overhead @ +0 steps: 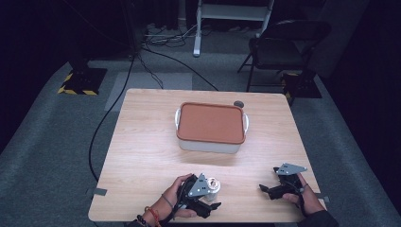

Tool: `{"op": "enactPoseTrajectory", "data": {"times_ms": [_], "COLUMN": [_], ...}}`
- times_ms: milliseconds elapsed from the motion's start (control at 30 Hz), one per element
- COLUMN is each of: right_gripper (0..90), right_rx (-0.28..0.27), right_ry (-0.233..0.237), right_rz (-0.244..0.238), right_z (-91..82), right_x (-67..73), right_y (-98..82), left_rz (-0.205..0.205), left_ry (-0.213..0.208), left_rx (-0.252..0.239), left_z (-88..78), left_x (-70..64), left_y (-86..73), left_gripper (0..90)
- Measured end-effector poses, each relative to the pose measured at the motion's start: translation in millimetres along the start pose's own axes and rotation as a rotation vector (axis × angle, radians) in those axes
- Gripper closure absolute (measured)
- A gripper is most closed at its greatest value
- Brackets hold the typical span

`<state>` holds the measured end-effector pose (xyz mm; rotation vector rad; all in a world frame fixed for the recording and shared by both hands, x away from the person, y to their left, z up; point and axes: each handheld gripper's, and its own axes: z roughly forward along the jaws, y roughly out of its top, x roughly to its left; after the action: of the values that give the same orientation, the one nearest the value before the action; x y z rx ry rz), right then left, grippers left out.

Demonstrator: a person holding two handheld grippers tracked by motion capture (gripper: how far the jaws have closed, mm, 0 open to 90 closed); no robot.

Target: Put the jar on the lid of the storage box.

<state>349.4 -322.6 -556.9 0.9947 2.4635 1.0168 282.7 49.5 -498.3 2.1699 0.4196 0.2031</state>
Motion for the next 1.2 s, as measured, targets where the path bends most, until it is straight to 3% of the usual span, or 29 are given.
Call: {"op": "enactPoseTrajectory", "data": {"times_ms": [100, 333, 667, 1200], "right_gripper": [0.0, 0.0, 0.0, 0.0], "right_rx": [0.0, 0.0, 0.0, 0.0], "right_ry": [0.0, 0.0, 0.0, 0.0], "right_rz": [0.0, 0.0, 0.0, 0.0], "right_z": [0.0, 0.0, 0.0, 0.0], "right_x": [0.0, 0.0, 0.0, 0.0], "right_y": [0.0, 0.0, 0.0, 0.0], "left_rz": [-0.008, 0.021, 0.041, 0.024], "left_ry": [0.004, 0.009, 0.026, 0.064], "left_rx": [-0.027, -0.056, -0.049, -0.085], "left_z": [-1.9, -0.9, -1.5, -15.3], "left_x": [1.1, -1.3, -5.2, 0.9], "left_y": [-0.3, 0.4, 3.1, 21.3], "left_gripper": [29.1, 42.3, 43.0, 43.1]}}
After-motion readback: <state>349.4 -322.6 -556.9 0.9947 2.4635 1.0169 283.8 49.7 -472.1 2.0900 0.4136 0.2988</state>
